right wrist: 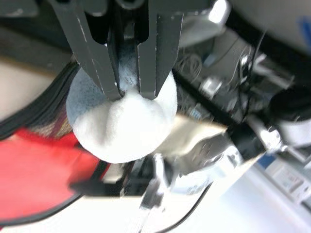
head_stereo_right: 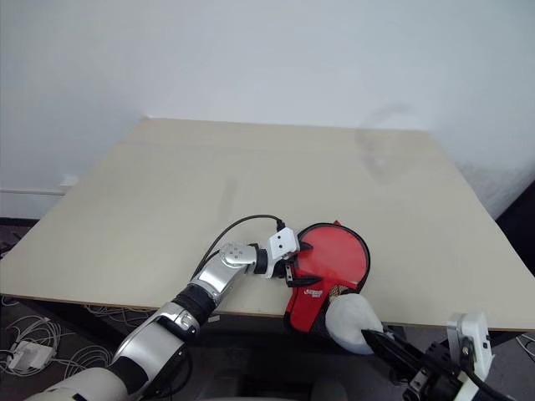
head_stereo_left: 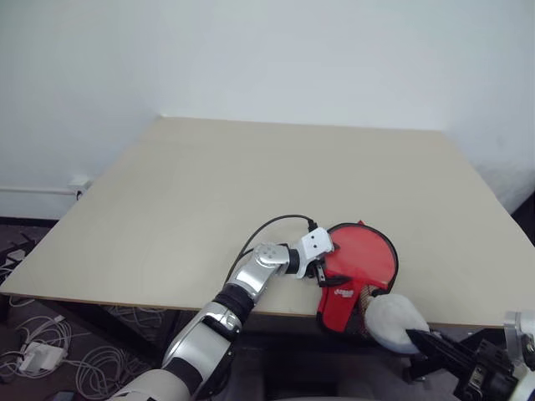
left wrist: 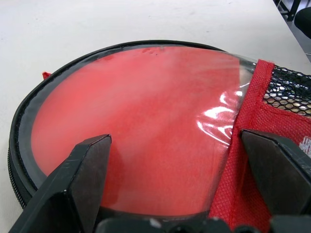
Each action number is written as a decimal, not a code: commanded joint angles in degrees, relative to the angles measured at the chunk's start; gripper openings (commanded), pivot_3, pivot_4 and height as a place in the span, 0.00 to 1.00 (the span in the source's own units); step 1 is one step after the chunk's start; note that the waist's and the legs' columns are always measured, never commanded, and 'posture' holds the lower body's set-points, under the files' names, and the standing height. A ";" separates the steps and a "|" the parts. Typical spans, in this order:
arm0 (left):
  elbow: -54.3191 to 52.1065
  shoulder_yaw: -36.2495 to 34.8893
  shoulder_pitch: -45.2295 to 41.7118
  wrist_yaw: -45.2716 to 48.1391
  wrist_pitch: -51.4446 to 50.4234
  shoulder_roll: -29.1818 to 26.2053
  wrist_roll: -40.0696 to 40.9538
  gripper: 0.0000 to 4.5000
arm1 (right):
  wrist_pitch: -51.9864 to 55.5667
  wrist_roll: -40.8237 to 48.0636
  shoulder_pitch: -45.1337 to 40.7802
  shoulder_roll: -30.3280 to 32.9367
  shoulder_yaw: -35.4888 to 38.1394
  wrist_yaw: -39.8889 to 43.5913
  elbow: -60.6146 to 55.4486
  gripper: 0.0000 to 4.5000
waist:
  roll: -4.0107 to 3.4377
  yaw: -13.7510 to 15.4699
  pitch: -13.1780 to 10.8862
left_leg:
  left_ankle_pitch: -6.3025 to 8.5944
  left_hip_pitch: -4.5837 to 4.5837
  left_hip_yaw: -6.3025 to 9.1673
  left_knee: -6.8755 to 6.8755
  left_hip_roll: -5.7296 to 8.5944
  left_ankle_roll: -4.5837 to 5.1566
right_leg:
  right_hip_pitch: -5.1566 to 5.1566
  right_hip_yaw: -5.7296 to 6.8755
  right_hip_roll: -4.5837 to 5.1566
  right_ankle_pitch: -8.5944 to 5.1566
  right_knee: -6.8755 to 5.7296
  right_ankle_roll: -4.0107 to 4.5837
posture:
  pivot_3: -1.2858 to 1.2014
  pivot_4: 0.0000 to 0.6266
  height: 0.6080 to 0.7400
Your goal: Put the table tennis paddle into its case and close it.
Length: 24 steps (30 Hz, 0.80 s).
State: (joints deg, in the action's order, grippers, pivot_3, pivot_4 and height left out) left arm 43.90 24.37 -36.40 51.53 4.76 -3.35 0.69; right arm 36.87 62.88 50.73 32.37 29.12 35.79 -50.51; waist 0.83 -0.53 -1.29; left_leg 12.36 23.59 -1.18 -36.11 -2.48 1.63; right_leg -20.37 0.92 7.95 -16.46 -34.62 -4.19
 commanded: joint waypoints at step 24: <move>2.37 -0.60 1.72 -2.29 -2.73 -2.66 -3.54 1.00 | -0.83 -5.58 -19.78 -8.39 -17.20 -13.19 9.20 0.67 | -0.03 0.57 0.05 | 0.00 0.01 -0.14 -0.19 0.07 0.00 | -0.10 0.14 -0.08 0.92 0.00 -0.55 | 0.52 0.00 1.00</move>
State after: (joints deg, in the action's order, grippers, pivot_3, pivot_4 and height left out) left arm 42.35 24.04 -35.45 51.59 4.73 -3.79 0.71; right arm 37.17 57.87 31.52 24.03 11.79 22.45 -40.78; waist 0.80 0.04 -1.24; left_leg 12.36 23.59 -1.32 -36.30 -2.42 1.62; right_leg -20.46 1.07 7.87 -15.53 -34.62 -4.74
